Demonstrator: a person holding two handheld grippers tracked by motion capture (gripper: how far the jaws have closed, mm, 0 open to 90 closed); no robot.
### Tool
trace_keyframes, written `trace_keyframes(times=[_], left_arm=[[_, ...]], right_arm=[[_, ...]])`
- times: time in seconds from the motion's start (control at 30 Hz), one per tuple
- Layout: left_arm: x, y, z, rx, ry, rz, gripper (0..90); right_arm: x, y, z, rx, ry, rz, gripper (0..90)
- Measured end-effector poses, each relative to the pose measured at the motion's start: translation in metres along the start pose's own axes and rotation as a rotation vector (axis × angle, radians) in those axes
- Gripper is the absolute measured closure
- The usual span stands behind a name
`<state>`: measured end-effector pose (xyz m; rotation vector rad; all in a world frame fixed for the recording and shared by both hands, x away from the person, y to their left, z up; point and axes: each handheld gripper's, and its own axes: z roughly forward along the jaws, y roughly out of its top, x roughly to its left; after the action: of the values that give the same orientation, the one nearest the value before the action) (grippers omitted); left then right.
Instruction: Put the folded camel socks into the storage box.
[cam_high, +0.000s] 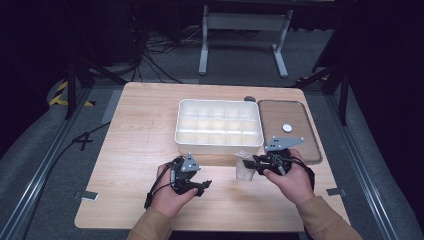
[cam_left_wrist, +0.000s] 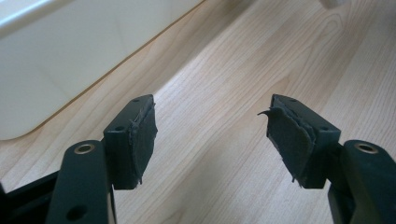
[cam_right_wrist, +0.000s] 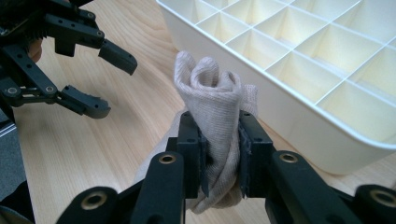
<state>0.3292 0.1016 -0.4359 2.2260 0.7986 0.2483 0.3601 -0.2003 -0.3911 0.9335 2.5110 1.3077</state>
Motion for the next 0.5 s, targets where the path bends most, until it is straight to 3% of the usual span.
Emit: trace_keyframes(times=[0.5], left_arm=[[0.003,0.000,-0.003,0.004,0.007,-0.006,34.5]], right_arm=[[-0.018,0.018,-0.005,-0.021,-0.047,-0.033,73.8]])
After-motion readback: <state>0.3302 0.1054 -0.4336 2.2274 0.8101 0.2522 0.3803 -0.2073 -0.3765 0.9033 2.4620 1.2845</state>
